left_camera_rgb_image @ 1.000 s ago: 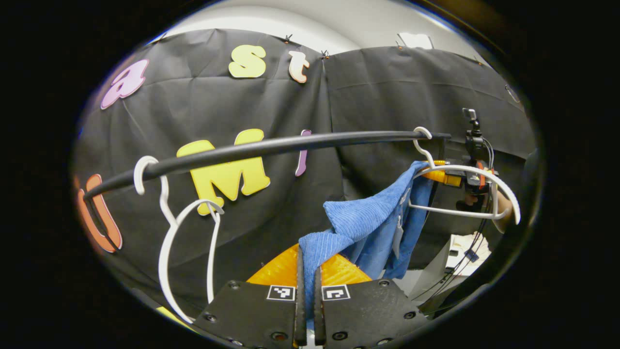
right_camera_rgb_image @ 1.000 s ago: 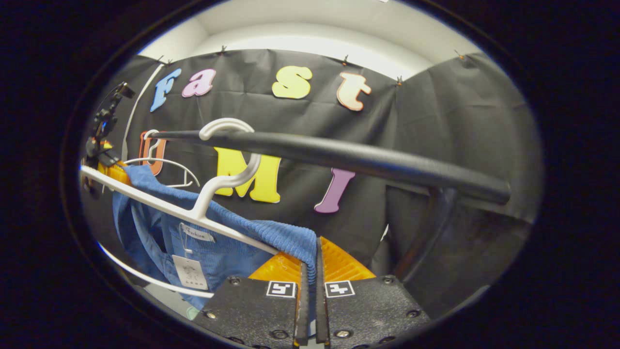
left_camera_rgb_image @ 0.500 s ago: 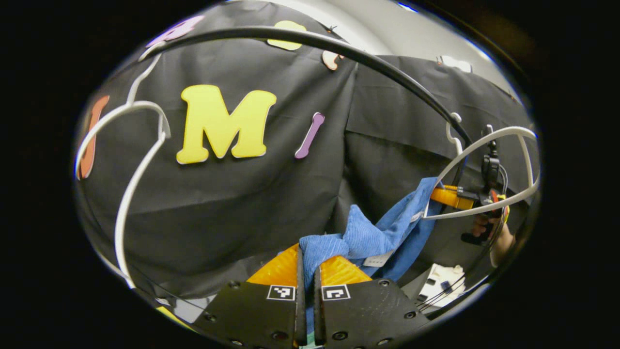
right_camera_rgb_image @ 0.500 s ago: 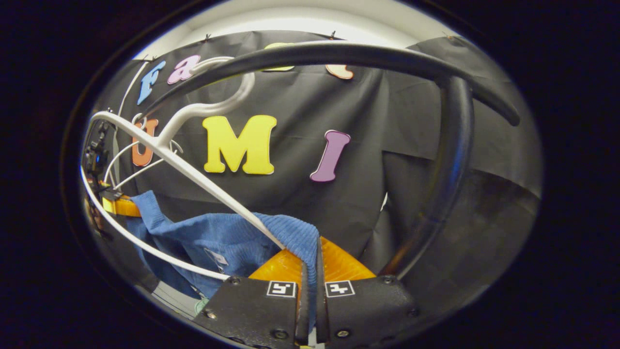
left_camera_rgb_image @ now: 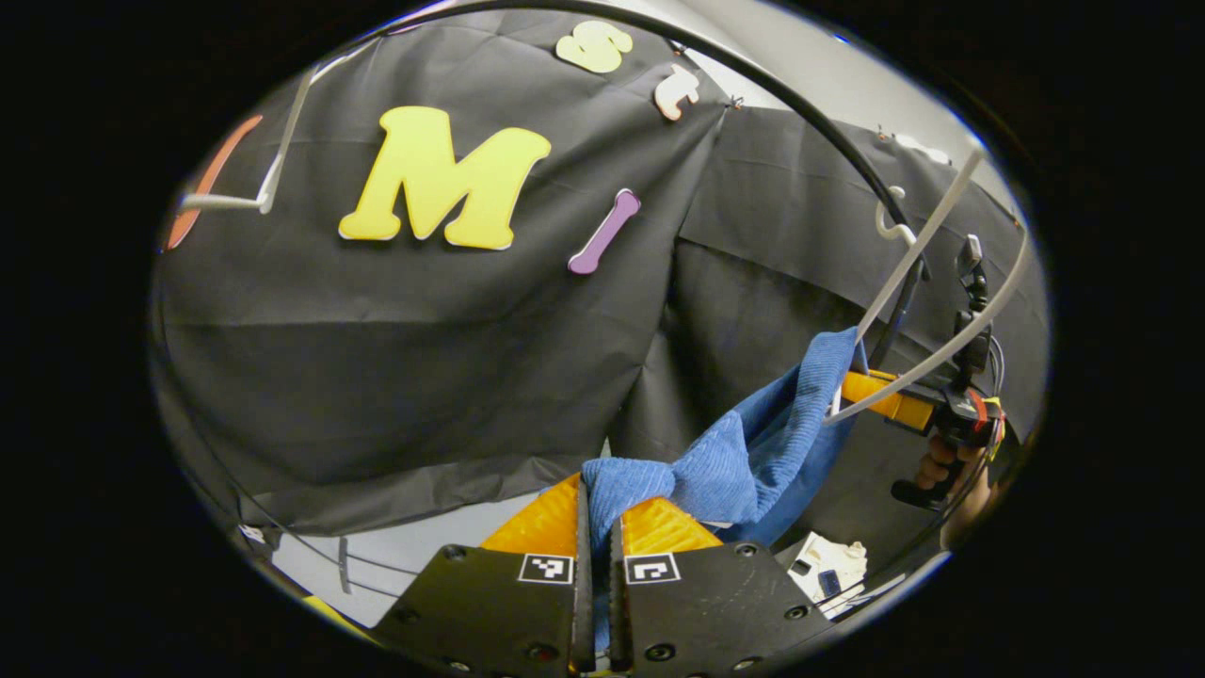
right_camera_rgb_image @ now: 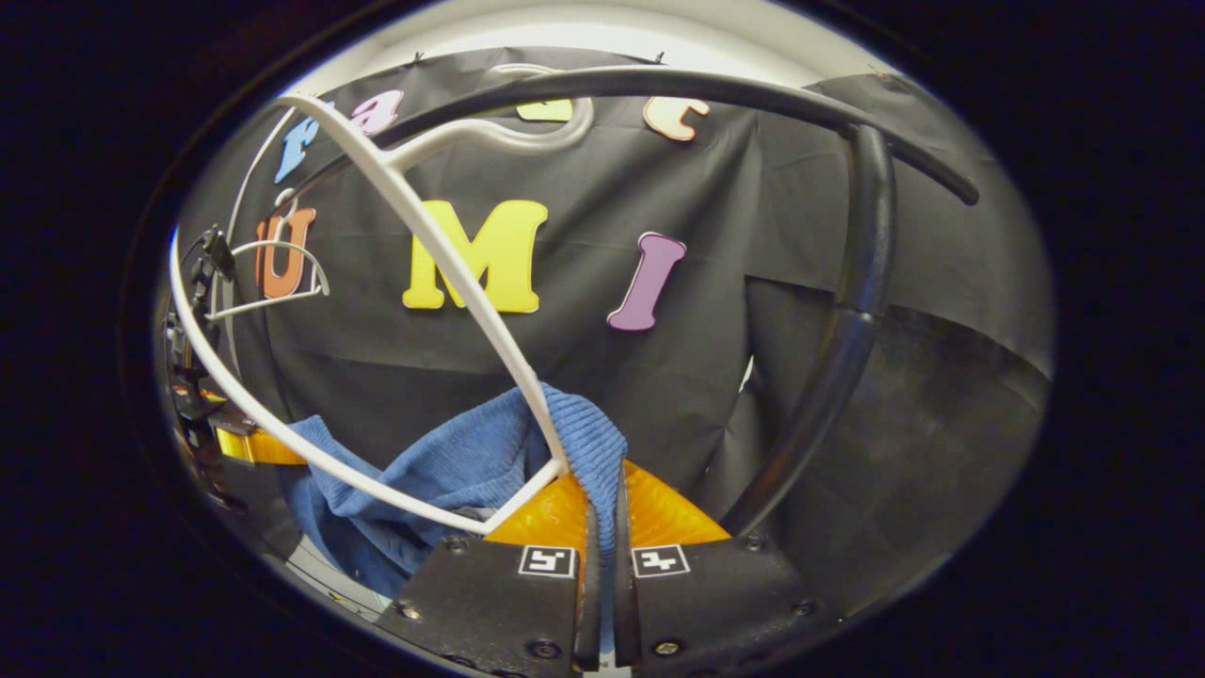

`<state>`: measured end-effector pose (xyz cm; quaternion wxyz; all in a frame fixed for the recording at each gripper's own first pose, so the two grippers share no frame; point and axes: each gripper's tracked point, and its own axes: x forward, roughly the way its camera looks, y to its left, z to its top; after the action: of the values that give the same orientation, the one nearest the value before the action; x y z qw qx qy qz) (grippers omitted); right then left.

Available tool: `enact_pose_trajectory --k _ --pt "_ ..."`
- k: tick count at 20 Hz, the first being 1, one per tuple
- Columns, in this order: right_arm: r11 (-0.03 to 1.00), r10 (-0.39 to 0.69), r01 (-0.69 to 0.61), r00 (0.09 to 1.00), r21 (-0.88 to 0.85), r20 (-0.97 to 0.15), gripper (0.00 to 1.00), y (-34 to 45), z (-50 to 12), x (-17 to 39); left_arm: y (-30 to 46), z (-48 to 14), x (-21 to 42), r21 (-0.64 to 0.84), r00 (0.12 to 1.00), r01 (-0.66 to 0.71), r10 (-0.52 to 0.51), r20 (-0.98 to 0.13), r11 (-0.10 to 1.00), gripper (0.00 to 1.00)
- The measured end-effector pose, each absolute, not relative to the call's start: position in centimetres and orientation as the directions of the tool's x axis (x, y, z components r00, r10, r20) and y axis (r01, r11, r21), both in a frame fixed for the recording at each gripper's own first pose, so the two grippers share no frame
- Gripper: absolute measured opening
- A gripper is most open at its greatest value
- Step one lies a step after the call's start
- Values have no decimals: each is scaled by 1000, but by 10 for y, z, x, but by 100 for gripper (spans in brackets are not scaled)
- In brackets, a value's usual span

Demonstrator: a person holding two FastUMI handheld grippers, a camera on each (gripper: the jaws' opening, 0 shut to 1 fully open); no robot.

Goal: Grasp the clothes on the hanger with both hands and then place them into the laundry hamper below.

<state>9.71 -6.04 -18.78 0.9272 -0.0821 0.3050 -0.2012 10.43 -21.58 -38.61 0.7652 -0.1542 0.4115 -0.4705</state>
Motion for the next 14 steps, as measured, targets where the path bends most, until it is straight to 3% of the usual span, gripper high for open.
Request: enact_pose_trajectory --k 5,13,14 --pt "917 -395 328 682 -225 -616 9 -50 -220 73 -218 -398 71 -605 198 599 -829 -523 525 6" --pt "931 -324 350 648 -108 -689 9 -22 -256 34 -197 -387 52 -579 299 539 -781 -548 613 6" --pt "930 -306 358 640 -79 -705 9 -17 -264 27 -193 -386 47 -568 310 536 -771 -556 625 10"
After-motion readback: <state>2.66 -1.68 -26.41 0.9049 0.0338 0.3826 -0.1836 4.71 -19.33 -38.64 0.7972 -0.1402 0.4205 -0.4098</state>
